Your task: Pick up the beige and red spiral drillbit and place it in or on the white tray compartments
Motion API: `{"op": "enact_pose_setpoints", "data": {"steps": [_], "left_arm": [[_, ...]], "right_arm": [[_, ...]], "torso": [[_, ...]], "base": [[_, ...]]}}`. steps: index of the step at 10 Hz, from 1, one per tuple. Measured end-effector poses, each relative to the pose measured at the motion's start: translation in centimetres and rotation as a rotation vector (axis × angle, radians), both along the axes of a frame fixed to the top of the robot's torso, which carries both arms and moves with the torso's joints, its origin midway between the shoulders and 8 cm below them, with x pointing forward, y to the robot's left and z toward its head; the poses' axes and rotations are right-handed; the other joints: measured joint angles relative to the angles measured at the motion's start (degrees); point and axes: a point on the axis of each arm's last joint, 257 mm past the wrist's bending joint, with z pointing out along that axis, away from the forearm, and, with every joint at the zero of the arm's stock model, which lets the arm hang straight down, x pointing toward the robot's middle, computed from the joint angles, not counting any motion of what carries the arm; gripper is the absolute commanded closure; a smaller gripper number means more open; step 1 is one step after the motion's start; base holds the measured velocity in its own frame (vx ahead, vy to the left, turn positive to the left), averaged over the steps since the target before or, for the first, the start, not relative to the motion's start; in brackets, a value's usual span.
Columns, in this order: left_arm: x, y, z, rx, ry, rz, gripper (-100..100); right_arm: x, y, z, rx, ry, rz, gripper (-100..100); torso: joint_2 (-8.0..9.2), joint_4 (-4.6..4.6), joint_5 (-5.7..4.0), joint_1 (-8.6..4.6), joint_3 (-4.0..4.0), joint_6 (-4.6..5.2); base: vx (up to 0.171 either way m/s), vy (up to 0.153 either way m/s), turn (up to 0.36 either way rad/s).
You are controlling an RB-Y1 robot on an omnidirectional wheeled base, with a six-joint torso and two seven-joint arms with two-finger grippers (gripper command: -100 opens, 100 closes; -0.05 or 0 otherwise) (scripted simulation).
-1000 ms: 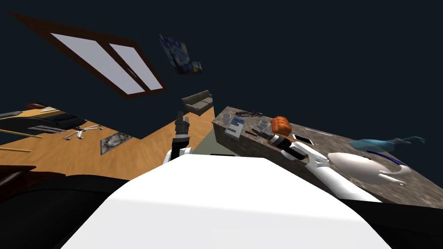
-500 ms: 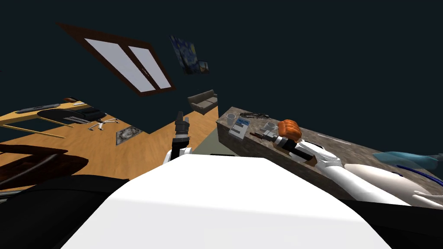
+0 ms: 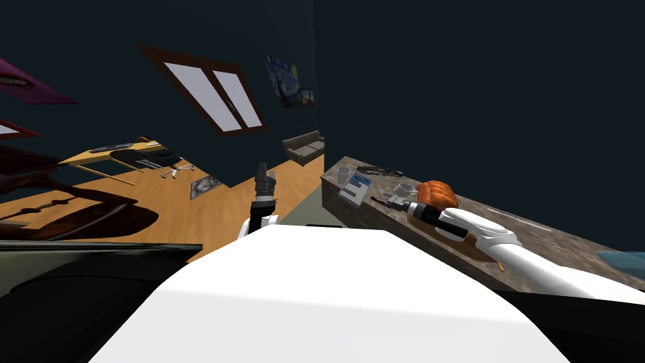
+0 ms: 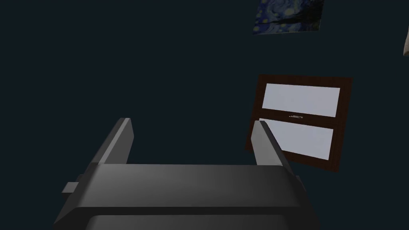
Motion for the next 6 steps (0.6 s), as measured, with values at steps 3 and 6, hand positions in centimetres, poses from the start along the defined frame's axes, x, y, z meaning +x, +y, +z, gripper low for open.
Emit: {"op": "enact_pose_setpoints", "data": {"steps": [3, 6], "left_arm": [[0.0, 0.0, 0.0, 0.000, 0.000, 0.000, 0], [0.0, 0.0, 0.0, 0.000, 0.000, 0.000, 0]], "right_arm": [[-2.2, -4.1, -2.4, -0.114, 0.091, -0.004, -100], [-5.2, -8.2, -4.5, -0.229, 0.191, -0.006, -100]], "torso": [[0.03, 0.01, 0.00, -0.01, 0.02, 0.02], [0.05, 0.02, 0.00, -0.02, 0.03, 0.08]], "base": [[-0.009, 0.029, 0.221], [-0.012, 0.029, 0.198]]}}
